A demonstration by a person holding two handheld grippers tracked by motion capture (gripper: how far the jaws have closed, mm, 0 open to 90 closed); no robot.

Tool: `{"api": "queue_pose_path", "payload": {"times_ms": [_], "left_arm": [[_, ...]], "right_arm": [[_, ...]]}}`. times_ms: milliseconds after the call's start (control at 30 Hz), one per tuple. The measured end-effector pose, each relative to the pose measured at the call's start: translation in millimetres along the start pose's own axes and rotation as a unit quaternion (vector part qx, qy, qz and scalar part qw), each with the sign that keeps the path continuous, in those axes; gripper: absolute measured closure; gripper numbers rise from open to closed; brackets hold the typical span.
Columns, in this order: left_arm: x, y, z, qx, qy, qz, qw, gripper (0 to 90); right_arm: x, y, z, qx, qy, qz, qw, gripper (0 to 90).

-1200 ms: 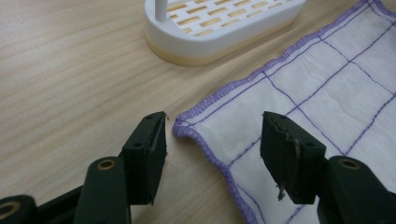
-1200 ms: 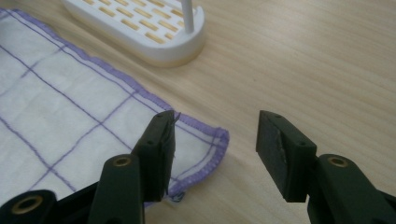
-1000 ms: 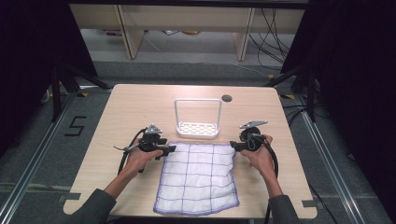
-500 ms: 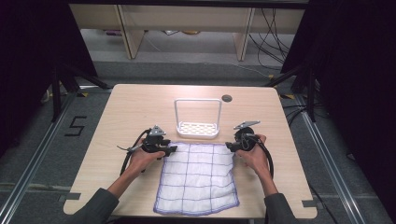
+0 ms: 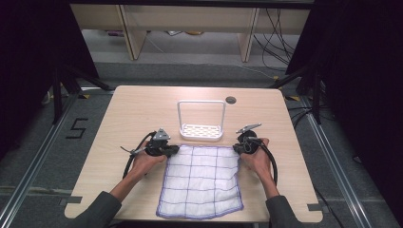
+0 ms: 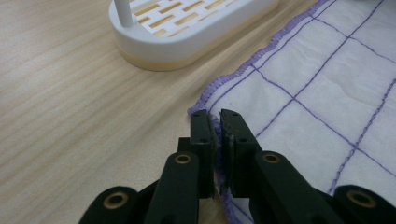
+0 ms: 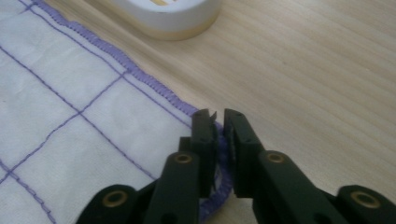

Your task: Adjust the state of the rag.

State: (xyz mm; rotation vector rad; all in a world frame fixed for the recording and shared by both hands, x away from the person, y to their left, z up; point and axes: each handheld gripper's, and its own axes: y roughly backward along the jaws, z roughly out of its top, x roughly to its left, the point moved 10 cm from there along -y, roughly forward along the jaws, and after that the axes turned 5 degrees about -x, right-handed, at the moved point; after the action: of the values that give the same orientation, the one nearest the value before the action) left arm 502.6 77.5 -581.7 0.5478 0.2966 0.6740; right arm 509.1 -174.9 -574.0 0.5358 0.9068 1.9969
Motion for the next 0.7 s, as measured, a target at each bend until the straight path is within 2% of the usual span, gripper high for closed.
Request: {"api": "queue_pose_path", "payload": {"times_ms": [33, 67, 133, 167, 267, 300, 333, 367, 400, 433, 467, 500, 533, 567, 633, 700], "left_arm": [[-0.4, 0.5, 0.4, -0.001, 0.001, -0.005, 1.0000, 85.0], [-0.6, 0.8, 1.3, -0.005, 0.002, -0.005, 1.0000, 85.5], [-0.9, 3.4, 3.2, -0.008, -0.001, -0.007, 0.9999, 86.1], [-2.2, 6.8, 7.3, -0.017, -0.002, -0.007, 0.9998, 86.3], [-2.6, 11.5, 11.7, -0.024, -0.005, -0.005, 0.9997, 86.3], [-2.4, 14.9, 13.4, -0.024, -0.010, -0.006, 0.9996, 86.4], [-3.4, 16.0, 17.5, -0.039, 0.001, 0.000, 0.9992, 86.4], [-2.7, 18.4, 20.0, -0.043, -0.004, -0.001, 0.9991, 86.4], [-1.2, 21.7, 21.8, -0.042, -0.012, 0.000, 0.9991, 86.3], [-1.5, 23.6, 25.1, -0.050, -0.005, 0.002, 0.9987, 86.3], [-1.2, 25.6, 28.3, -0.056, -0.005, 0.001, 0.9984, 86.3], [-1.0, 28.0, 30.9, -0.061, -0.005, 0.002, 0.9981, 86.3], [-0.6, 30.5, 32.9, -0.062, -0.005, 0.004, 0.9980, 86.2], [-0.3, 33.3, 34.6, -0.062, -0.010, 0.000, 0.9980, 86.3], [0.5, 37.6, 39.7, -0.068, -0.004, 0.001, 0.9977, 86.3], [2.4, 41.4, 45.6, -0.079, 0.001, 0.003, 0.9969, 86.3]], "right_arm": [[-0.6, -0.6, 1.6, -0.007, 0.004, 0.001, 1.0000, 87.2], [-3.5, 0.3, 3.4, -0.011, 0.029, 0.004, 0.9995, 87.7], [-1.4, 4.0, 4.1, -0.011, 0.023, 0.006, 0.9997, 88.2], [0.4, 8.1, 8.6, -0.024, 0.015, 0.008, 0.9996, 88.4], [2.1, 17.0, 13.0, -0.030, 0.010, 0.013, 0.9994, 88.4], [1.3, 21.0, 16.1, -0.037, 0.018, 0.012, 0.9991, 88.5], [3.0, 25.6, 18.9, -0.042, 0.015, 0.016, 0.9989, 88.5], [4.6, 29.6, 22.5, -0.050, 0.013, 0.018, 0.9985, 88.6], [3.0, 32.8, 26.9, -0.063, 0.030, 0.016, 0.9974, 88.6], [4.9, 36.9, 29.1, -0.063, 0.028, 0.017, 0.9975, 88.6], [4.5, 40.1, 34.1, -0.074, 0.039, 0.018, 0.9963, 88.7], [5.5, 43.7, 37.0, -0.074, 0.041, 0.021, 0.9962, 88.7], [8.1, 47.6, 40.5, -0.078, 0.030, 0.022, 0.9963, 88.7], [8.2, 54.1, 47.6, -0.083, 0.042, 0.022, 0.9955, 88.8], [9.1, 56.8, 50.9, -0.085, 0.039, 0.023, 0.9954, 88.8], [9.5, 60.5, 58.1, -0.092, 0.047, 0.022, 0.9944, 88.8]]}}
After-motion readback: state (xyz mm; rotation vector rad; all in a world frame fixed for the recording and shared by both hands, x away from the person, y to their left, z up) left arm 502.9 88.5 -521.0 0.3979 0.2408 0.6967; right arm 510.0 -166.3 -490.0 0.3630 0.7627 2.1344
